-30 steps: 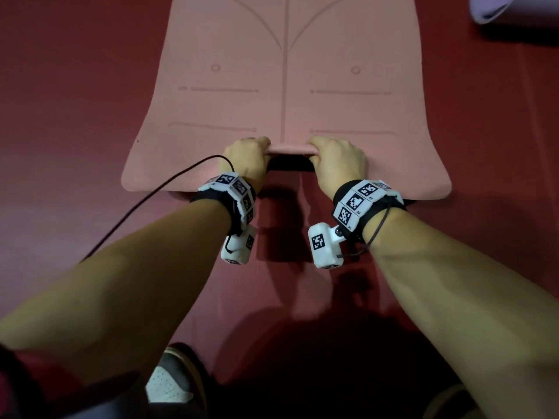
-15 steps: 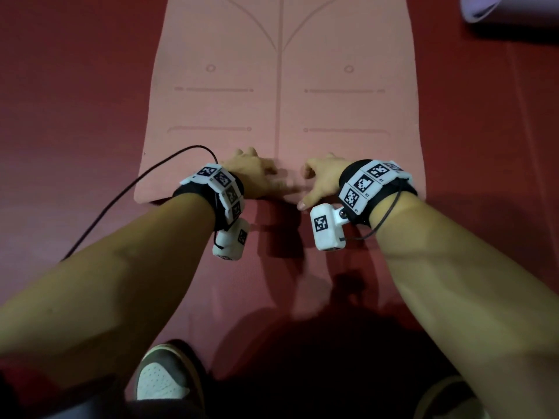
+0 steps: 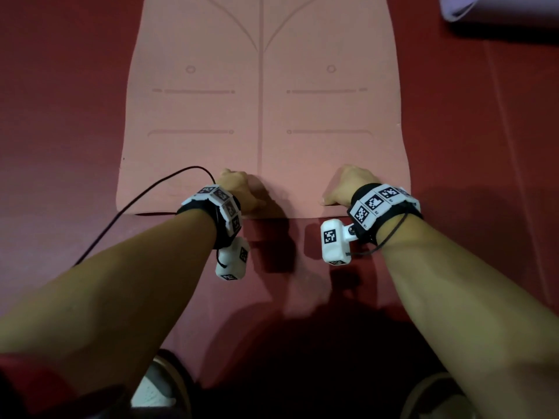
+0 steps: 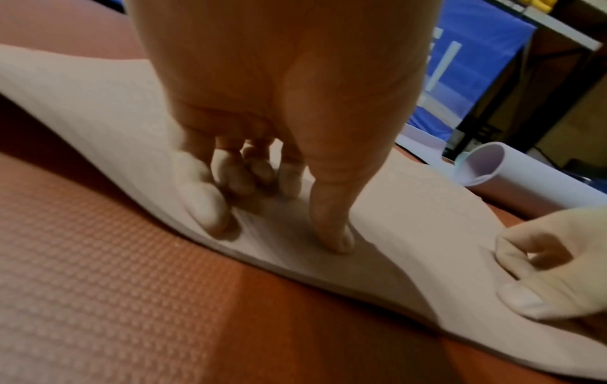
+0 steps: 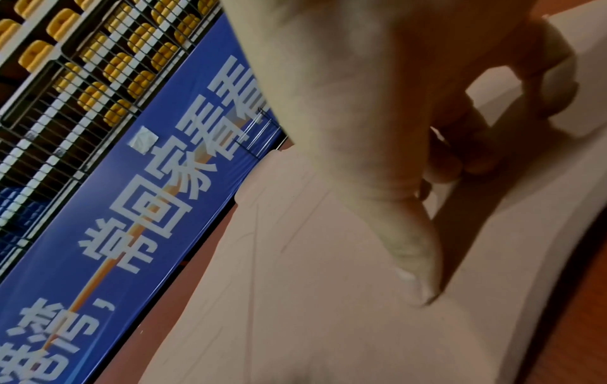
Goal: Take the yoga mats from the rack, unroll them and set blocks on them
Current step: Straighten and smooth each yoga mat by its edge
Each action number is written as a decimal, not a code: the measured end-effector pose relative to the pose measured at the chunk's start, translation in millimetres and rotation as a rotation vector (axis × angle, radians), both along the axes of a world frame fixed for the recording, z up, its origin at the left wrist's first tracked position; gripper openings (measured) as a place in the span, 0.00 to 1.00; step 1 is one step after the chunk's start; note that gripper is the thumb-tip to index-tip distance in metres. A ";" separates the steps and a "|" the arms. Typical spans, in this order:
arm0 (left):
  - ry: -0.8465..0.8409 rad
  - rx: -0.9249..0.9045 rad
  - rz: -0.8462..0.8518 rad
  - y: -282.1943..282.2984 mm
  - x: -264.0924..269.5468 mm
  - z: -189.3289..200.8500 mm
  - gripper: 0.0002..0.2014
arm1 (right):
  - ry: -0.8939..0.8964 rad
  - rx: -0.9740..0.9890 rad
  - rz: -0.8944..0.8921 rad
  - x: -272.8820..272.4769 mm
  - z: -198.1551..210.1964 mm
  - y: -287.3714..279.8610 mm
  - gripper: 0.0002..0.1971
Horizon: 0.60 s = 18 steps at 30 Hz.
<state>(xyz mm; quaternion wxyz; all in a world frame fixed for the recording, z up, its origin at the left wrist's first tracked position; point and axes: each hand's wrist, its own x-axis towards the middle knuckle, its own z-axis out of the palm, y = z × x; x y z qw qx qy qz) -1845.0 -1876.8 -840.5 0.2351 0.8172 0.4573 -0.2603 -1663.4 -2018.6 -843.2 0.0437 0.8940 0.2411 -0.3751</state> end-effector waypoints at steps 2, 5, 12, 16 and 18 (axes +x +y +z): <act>-0.004 -0.002 0.014 -1.0 0.5 -0.1 0.33 | -0.004 0.009 -0.006 0.2 0.8 -0.8 0.21; -0.011 0.002 0.029 -4.8 0.0 -1.7 0.33 | -0.008 0.017 -0.026 -2.3 2.1 1.7 0.20; -0.033 -0.011 0.052 -5.3 -7.2 0.8 0.32 | -0.034 -0.012 -0.011 -16.3 14.4 1.8 0.18; -0.064 0.000 0.103 4.4 -26.6 0.5 0.33 | 0.014 -0.048 0.056 -16.6 22.1 -1.9 0.15; -0.054 0.023 0.108 2.8 -33.9 2.1 0.36 | -0.011 -0.049 0.049 -16.9 24.5 -4.2 0.16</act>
